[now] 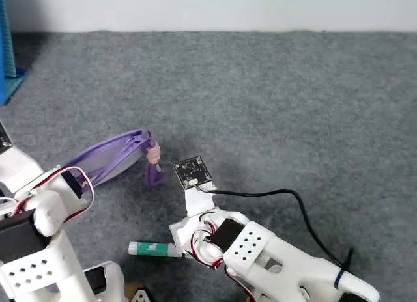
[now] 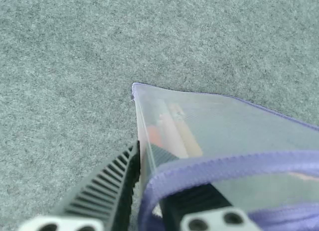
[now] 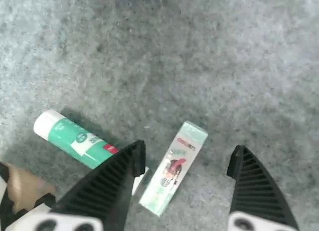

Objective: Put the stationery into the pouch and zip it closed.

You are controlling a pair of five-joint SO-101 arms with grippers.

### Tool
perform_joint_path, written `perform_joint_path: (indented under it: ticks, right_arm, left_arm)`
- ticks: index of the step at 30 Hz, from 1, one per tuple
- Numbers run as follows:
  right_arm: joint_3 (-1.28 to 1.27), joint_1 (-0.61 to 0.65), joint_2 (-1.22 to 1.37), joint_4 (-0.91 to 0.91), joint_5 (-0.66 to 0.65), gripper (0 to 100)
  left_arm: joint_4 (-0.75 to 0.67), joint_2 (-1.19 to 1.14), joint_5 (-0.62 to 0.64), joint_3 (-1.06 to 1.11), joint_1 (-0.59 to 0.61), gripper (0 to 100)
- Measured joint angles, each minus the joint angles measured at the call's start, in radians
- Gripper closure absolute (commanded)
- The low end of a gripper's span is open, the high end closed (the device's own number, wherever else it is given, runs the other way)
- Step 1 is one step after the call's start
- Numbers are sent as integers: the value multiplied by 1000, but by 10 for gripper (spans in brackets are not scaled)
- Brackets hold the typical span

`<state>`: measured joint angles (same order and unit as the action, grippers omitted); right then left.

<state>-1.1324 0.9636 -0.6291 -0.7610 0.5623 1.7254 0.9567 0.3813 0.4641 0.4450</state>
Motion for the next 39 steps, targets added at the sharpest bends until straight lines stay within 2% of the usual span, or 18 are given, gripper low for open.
perform_joint_path:
  ticks: [6, 14, 16, 20, 23, 26, 33, 39]
  right_arm:
    - [-3, -6, 17, 21, 0, 736]
    - [43, -5, 275, 107, 5, 738]
    - [75, -5, 322, 107, 5, 783]
    - [92, -26, 348, 106, 6, 993]
    - [87, -74, 344, 104, 3, 957]
    - [87, -97, 319, 49, 2, 995]
    - [86, -91, 86, -132, -20, 991]
    - [86, -87, -269, -222, -160, 991]
  left_arm:
    - [0, 0, 0, 0, 0, 989]
    - [0, 0, 0, 0, 0, 989]
    - [0, 0, 0, 0, 0, 989]
    - [0, 0, 0, 0, 0, 989]
    - [0, 0, 0, 0, 0, 989]
    - [0, 0, 0, 0, 0, 989]
    - [0, 0, 0, 0, 0, 989]
    - [0, 0, 0, 0, 0, 989]
